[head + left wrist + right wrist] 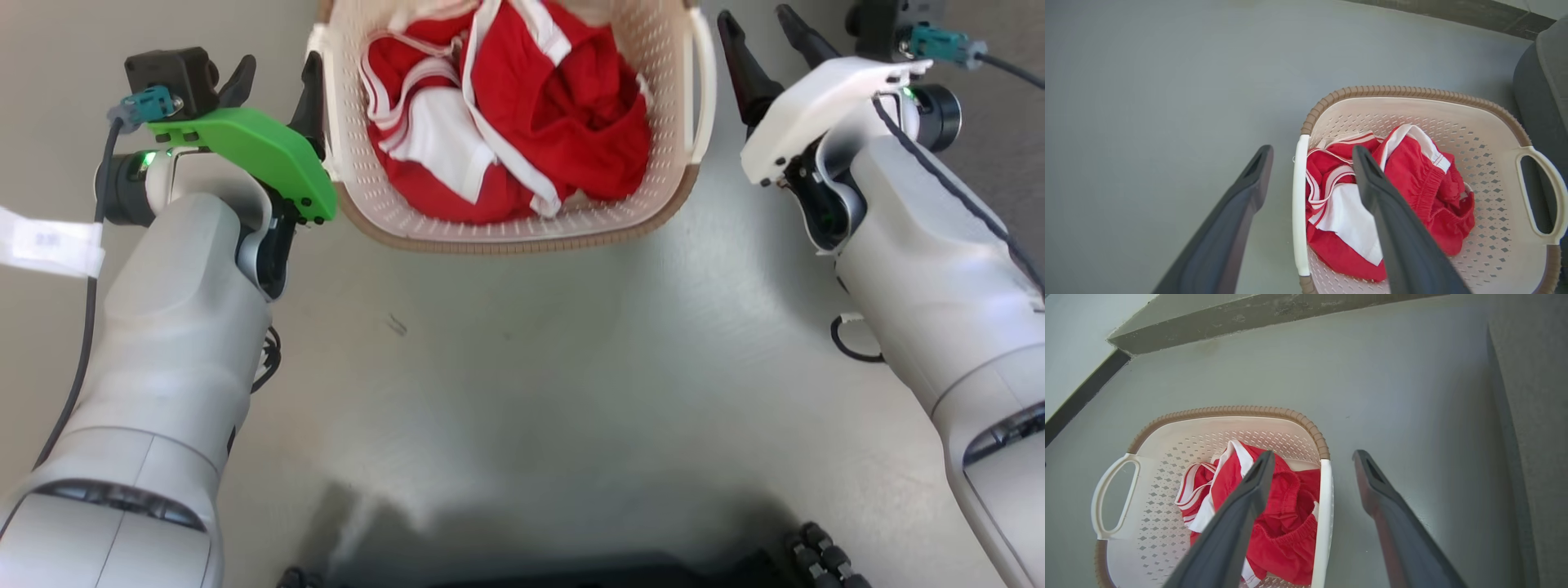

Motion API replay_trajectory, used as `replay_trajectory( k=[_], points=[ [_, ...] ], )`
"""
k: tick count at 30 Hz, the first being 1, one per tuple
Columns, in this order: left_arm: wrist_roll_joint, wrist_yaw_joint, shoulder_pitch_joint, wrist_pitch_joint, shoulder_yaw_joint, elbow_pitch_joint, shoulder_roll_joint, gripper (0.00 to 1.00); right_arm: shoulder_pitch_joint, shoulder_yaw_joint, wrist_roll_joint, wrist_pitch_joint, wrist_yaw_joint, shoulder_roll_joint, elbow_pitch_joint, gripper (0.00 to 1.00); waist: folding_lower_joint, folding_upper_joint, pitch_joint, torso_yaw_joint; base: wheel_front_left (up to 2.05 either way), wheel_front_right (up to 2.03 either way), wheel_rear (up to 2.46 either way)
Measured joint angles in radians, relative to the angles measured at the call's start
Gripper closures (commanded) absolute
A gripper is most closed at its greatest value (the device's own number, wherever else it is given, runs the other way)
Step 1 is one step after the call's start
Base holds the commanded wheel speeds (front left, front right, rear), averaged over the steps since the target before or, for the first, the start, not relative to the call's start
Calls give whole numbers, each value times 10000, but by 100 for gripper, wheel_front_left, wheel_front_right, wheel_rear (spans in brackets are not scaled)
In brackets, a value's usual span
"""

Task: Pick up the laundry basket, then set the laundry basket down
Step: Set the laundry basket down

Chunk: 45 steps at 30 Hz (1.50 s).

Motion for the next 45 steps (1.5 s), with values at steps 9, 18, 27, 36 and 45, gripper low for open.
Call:
replay_trajectory(
  k=[9, 18, 27, 36, 45],
  points=[
    [541, 378, 785, 0, 318, -1003, 466, 0, 1052, -443, -276, 0, -113, -104, -798, 0, 0, 0, -1209, -56, 0, 0, 0],
    [1229, 897, 1972, -2, 694, -2541, 650, 0, 2242, -1210, -514, 0, -454, -207, -1879, 0, -1, 0, -2609, -181, 0, 0, 0],
    [1854, 1415, 3319, -2, 1051, -3898, 744, 0, 3361, -1712, -938, 0, -725, -284, -2811, 0, -1, 0, -3830, -288, 0, 0, 0],
    [2286, 1778, 4721, -2, 1611, -5359, 848, 0, 4335, -2219, -1582, 0, -1152, -330, -3956, 0, -1, 0, -4949, -384, 0, 0, 0],
    [2849, 1950, 5839, -2, 1649, -6569, 874, 0, 5445, -2535, -2046, 0, -1463, -414, -4777, 0, -1, 0, -5833, -440, 0, 0, 0]
  ],
)
